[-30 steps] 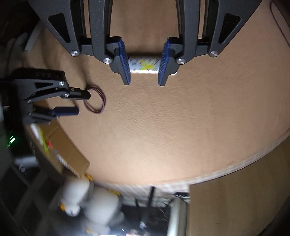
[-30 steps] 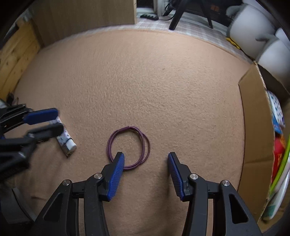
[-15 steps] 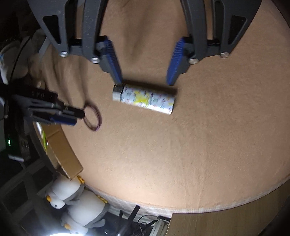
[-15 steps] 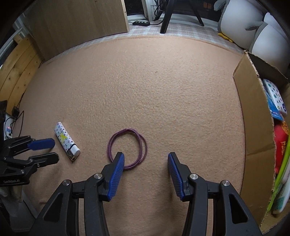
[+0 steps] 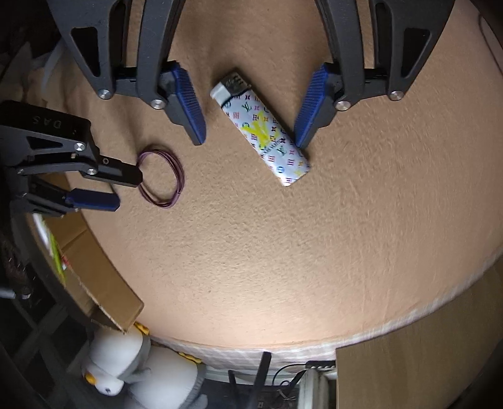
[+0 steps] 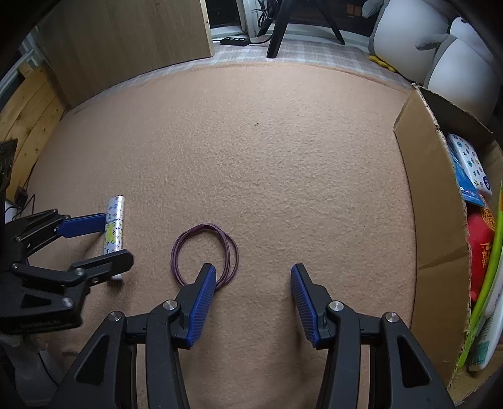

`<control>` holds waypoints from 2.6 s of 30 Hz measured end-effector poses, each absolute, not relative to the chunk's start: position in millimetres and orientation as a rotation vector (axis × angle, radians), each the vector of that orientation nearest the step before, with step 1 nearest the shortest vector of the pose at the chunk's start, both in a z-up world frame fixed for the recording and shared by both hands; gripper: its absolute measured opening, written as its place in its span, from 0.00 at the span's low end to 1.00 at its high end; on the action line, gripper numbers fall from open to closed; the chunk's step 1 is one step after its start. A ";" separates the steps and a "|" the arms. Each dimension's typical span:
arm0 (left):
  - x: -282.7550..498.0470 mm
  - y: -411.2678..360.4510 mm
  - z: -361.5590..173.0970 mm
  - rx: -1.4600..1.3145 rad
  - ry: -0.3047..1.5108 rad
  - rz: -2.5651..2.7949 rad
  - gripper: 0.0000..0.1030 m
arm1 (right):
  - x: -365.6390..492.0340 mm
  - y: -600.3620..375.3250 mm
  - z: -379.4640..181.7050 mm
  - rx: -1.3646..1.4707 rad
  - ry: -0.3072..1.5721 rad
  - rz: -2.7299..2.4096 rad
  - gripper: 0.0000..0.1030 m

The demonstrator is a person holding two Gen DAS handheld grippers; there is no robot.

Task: Organize objects
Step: 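Lift the lighter with the left tool while the right tool grasps the purple hair tie, then carry the lighter and hair tie into the box and open both tools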

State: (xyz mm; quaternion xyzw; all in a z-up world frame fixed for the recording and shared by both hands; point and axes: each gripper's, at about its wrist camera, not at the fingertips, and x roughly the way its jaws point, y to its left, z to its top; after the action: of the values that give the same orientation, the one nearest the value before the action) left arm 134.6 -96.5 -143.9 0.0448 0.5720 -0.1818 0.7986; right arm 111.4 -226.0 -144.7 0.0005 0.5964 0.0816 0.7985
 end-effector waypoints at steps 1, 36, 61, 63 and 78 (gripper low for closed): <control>135.0 -99.6 -143.8 0.117 1.225 -0.381 0.54 | 111.8 -225.2 -144.8 -0.001 1.279 0.177 0.45; 104.9 -69.5 -123.4 -0.063 1.169 -0.360 0.24 | 99.6 -227.7 -105.8 0.013 1.154 0.210 0.02; 124.6 -285.9 -58.6 0.057 1.040 -0.681 0.24 | 73.3 -419.5 -28.8 0.090 0.965 -0.076 0.02; 126.7 -305.4 -61.1 0.070 1.042 -0.692 0.24 | 79.1 -434.0 -29.3 0.095 0.960 -0.091 0.02; 179.2 -381.2 -66.4 0.145 0.992 -0.622 0.24 | 108.8 -480.7 -47.3 0.122 0.980 -0.089 0.02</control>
State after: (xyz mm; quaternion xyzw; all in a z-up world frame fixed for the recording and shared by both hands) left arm 179.2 -381.2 -66.4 0.0682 0.4678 -0.2934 0.8309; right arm 108.8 -480.7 -47.3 0.0587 0.4700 -0.0426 0.8797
